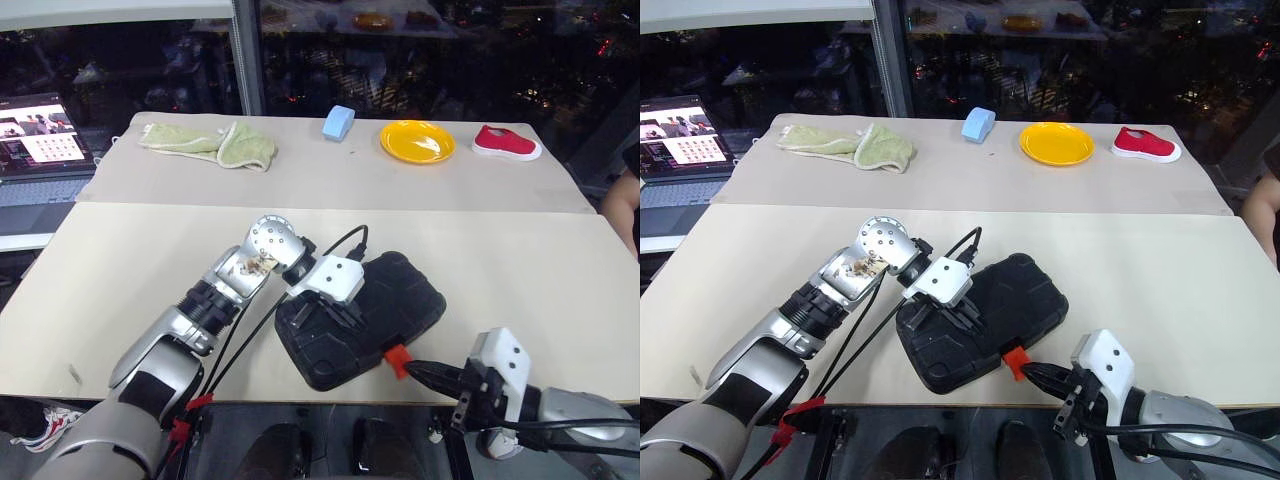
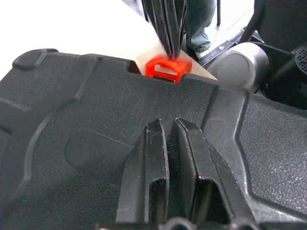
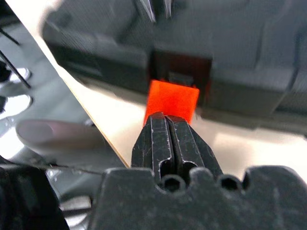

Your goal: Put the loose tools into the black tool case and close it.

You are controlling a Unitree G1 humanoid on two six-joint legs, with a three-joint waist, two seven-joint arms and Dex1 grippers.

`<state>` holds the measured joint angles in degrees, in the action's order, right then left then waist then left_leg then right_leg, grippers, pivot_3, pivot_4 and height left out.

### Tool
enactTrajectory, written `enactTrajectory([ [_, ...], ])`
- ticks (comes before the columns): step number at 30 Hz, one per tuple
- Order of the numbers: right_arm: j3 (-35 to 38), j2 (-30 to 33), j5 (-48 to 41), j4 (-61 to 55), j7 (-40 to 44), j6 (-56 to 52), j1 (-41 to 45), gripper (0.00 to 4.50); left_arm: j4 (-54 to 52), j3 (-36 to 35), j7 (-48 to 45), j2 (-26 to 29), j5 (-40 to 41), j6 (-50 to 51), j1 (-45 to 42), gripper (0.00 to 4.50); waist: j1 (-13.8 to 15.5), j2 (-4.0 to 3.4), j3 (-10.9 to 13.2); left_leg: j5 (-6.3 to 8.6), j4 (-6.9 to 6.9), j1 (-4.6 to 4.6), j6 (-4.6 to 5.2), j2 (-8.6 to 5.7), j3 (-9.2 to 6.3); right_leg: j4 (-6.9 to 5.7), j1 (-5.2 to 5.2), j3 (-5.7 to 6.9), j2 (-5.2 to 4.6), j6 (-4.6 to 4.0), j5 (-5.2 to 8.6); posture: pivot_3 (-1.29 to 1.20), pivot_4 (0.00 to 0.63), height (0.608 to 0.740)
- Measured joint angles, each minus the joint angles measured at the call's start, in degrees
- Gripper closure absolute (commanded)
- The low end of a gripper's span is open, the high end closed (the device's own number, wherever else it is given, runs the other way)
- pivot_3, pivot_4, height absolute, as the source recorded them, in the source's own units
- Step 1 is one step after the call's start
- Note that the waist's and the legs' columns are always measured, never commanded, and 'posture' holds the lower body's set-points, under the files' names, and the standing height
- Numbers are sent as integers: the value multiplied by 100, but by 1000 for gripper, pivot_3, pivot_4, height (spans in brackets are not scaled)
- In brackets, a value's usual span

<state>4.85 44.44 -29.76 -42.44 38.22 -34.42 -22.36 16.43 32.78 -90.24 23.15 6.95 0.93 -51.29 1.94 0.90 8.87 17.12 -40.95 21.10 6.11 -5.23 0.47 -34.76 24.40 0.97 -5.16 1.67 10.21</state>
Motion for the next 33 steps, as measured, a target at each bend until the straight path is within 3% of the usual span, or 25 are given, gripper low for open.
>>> enactTrajectory([
  [19,-823,-604,608,603,-230,-156,744,4500,-40,-106,158,-40,-111,61,42,4004,6,2,1,1,2,2,-1,0,-2,3,13,1,2,2,2,0,150,732],
  [33,-640,-772,265,434,-348,-906,996,4500,-18,-221,255,-139,-231,-23,73,4004,-74,7,6,0,5,30,-3,-1,-2,0,51,-1,1,0,-1,0,150,732],
])
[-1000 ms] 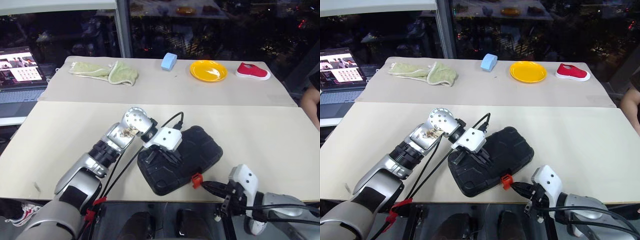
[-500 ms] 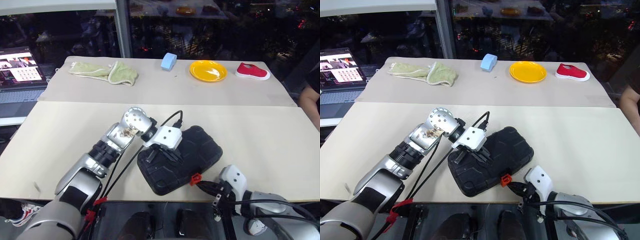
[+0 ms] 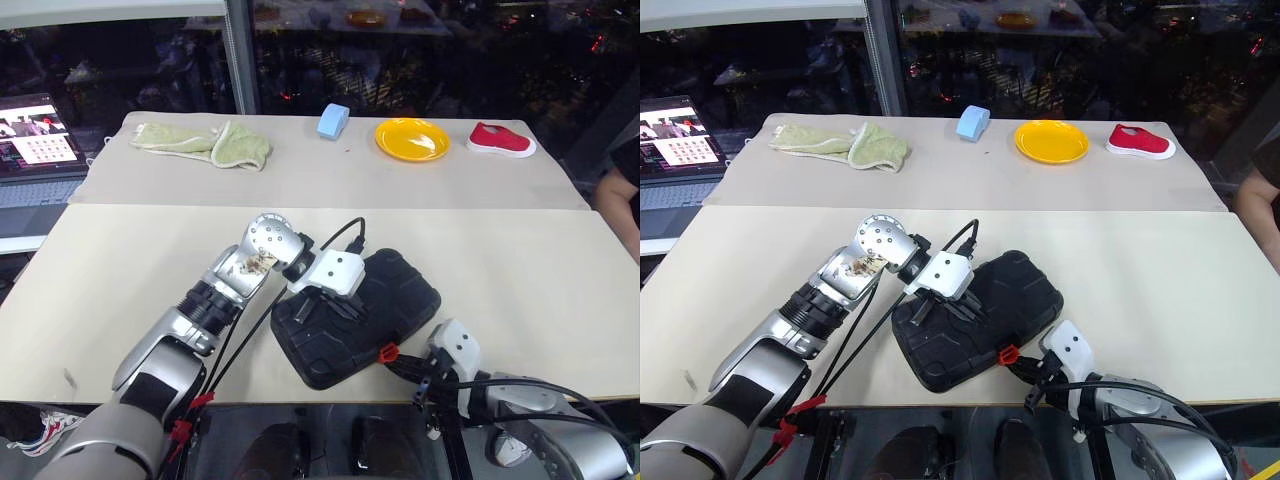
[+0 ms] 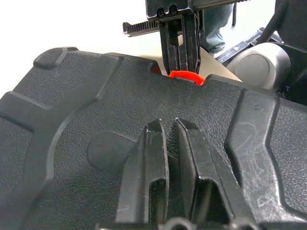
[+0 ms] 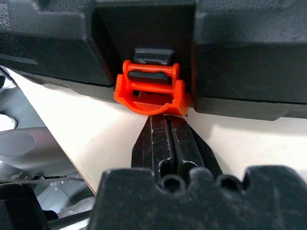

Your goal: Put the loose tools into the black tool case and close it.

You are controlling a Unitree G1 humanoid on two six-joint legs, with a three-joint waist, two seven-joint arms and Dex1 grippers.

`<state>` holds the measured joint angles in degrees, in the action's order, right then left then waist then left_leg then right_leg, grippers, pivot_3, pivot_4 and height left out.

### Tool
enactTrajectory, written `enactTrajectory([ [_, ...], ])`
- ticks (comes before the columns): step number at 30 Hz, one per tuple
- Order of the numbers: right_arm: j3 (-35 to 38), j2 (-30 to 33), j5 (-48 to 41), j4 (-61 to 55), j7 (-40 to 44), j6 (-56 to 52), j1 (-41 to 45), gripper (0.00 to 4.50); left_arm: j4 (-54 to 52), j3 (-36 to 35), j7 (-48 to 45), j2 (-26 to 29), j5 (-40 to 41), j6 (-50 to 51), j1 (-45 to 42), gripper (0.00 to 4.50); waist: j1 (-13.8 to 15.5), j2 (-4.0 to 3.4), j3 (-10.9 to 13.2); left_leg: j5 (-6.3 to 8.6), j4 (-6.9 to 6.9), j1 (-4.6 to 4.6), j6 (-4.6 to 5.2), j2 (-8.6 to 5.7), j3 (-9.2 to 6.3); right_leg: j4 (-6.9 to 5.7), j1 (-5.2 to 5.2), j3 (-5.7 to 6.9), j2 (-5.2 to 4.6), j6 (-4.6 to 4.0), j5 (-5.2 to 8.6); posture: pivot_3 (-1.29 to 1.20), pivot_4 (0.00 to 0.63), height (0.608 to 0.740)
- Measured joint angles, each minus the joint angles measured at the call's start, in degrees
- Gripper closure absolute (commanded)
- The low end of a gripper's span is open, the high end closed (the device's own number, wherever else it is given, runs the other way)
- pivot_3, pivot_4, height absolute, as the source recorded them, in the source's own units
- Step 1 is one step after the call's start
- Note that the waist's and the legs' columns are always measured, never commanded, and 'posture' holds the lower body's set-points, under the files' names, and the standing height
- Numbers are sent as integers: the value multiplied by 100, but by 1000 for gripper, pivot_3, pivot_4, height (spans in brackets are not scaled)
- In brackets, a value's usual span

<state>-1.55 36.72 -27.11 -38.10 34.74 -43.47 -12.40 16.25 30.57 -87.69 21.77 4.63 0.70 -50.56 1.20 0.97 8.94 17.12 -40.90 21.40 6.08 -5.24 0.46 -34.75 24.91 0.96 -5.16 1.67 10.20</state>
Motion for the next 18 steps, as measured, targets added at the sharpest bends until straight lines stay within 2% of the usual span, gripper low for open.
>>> enactTrajectory([
  [7,182,48,-316,-119,-46,-461,238,4500,136,-4,164,-119,-99,-329,-6,4004,-13,0,0,-6,0,38,-9,0,2,-10,24,-1,1,-24,-15,0,150,732],
  [18,678,403,-814,-630,111,-696,310,4500,261,-12,212,-183,-159,-424,-11,4004,-53,0,-1,-7,2,29,-6,1,1,-8,16,0,1,-8,-5,0,150,732],
])
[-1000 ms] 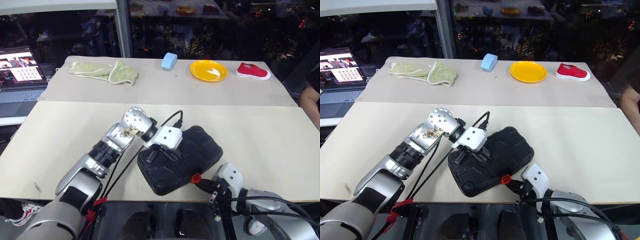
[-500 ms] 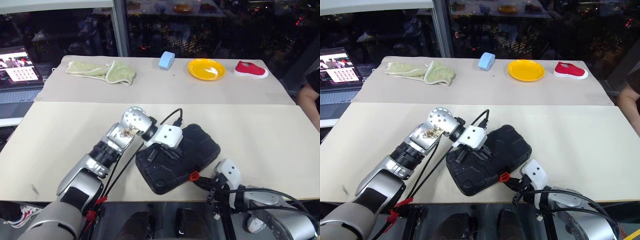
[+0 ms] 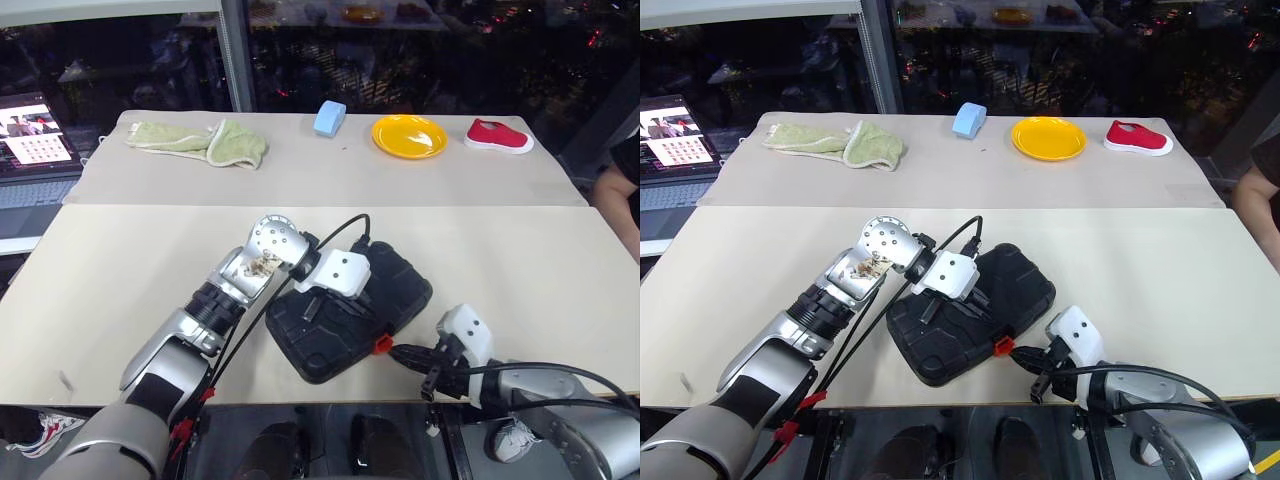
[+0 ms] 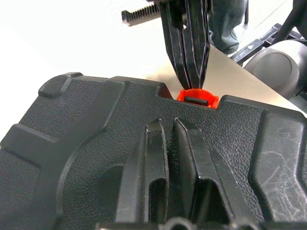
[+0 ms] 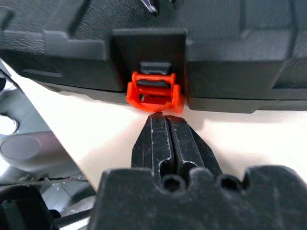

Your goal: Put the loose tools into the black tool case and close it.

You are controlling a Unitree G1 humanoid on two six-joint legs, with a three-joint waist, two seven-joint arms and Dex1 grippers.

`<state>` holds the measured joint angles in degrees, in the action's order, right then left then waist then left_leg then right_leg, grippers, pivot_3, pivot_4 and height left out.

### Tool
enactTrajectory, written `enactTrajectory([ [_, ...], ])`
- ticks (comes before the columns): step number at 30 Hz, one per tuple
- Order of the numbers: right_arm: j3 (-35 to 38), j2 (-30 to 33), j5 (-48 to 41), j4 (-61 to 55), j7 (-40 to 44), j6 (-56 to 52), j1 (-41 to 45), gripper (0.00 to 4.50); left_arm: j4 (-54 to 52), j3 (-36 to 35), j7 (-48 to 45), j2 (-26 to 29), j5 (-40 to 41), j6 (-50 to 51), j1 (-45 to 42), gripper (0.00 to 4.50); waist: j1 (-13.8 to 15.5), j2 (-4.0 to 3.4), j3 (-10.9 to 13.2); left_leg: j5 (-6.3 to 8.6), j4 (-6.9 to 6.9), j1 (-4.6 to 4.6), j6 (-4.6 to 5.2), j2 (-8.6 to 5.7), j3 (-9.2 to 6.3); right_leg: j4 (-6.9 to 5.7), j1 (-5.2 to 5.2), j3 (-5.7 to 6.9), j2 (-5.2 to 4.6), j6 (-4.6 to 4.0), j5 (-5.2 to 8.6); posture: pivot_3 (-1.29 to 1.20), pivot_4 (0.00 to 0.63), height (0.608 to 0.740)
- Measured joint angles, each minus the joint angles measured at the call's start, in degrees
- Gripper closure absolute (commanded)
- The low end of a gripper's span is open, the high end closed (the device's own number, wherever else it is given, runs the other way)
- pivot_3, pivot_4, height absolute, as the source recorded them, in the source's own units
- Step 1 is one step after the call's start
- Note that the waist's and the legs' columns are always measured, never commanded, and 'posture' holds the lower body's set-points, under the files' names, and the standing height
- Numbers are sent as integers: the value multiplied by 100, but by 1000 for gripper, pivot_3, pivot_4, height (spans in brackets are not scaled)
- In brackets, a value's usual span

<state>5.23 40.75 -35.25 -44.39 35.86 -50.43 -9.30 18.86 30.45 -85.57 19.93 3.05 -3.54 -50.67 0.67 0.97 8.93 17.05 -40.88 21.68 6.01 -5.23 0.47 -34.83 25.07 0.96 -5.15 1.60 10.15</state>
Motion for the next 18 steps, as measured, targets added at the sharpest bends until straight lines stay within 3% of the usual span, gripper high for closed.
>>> enactTrajectory([
  [4,-190,245,140,-108,178,244,-324,4500,11,27,56,-106,-31,-5,3,4004,69,0,-1,6,2,-4,11,0,-8,20,-2,13,-2,7,5,0,150,732],
  [18,-607,-104,799,461,25,941,-769,4500,68,28,11,-85,-32,1,-46,4004,86,-1,-2,10,5,-10,8,-2,-7,35,-7,11,-1,6,-2,0,150,732],
])
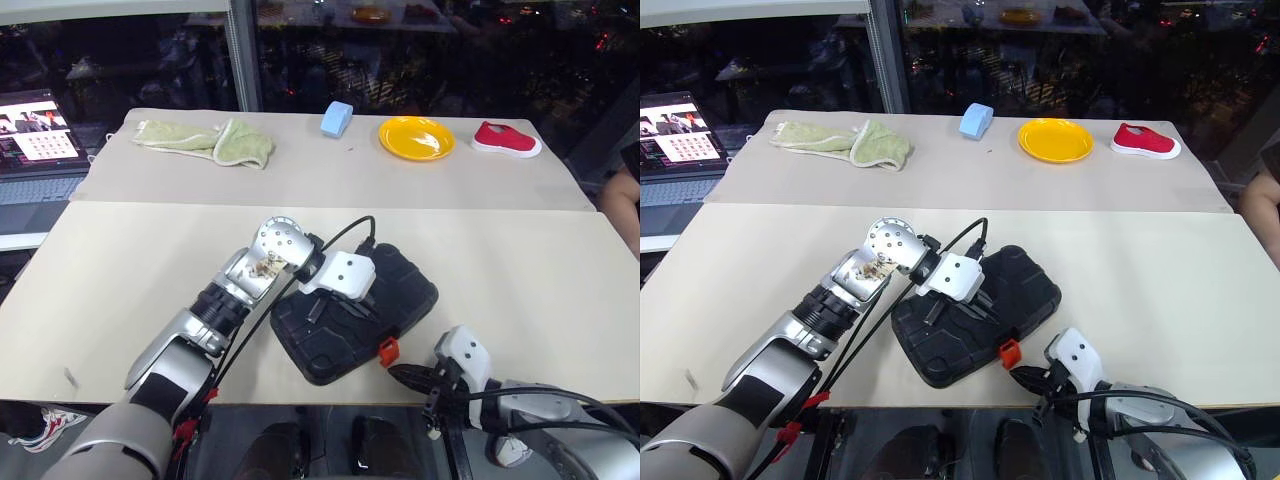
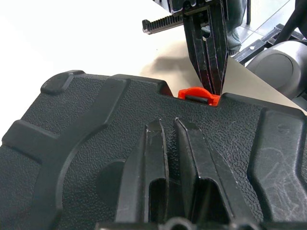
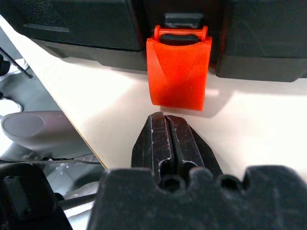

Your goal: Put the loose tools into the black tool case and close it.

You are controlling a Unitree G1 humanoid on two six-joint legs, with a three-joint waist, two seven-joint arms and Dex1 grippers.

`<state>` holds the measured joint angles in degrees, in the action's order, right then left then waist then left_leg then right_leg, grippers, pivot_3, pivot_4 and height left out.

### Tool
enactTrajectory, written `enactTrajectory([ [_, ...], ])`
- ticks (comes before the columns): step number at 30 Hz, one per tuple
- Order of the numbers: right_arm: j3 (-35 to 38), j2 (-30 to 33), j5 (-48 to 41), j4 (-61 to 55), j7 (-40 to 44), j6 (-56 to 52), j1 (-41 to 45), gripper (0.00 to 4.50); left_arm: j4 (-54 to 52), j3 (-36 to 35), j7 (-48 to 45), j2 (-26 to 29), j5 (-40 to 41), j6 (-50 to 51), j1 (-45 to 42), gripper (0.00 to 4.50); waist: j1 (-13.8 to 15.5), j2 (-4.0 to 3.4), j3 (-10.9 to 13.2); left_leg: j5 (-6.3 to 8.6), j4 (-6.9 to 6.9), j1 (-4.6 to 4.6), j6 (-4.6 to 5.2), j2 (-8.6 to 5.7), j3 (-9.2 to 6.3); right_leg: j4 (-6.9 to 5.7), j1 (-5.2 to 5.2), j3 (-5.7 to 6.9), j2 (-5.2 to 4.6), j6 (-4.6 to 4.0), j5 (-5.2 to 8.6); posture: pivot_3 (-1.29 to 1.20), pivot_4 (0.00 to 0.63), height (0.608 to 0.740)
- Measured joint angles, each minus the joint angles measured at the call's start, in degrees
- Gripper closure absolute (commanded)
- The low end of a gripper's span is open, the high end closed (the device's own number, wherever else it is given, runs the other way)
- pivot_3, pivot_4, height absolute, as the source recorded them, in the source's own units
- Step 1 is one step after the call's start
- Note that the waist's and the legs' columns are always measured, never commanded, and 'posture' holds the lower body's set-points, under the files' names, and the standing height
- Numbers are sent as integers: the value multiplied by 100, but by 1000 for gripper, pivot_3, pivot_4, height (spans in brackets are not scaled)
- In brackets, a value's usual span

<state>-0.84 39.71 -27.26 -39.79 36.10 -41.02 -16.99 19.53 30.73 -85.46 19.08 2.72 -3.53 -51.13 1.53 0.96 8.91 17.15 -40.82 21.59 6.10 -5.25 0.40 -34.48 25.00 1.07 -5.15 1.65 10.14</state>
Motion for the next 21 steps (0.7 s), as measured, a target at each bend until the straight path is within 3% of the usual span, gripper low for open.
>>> enactTrajectory([
  [7,-297,-484,270,347,-182,350,170,4500,158,-2,-50,21,-67,-23,-68,4004,-86,9,-3,1,4,-55,-2,10,-3,4,-71,1,1,9,6,0,150,732],
  [21,-363,-781,404,558,-257,478,373,4500,168,-11,-69,9,-73,-37,-76,4004,-88,7,-3,2,6,-49,-2,9,-6,21,-62,4,5,13,-1,0,150,732],
])
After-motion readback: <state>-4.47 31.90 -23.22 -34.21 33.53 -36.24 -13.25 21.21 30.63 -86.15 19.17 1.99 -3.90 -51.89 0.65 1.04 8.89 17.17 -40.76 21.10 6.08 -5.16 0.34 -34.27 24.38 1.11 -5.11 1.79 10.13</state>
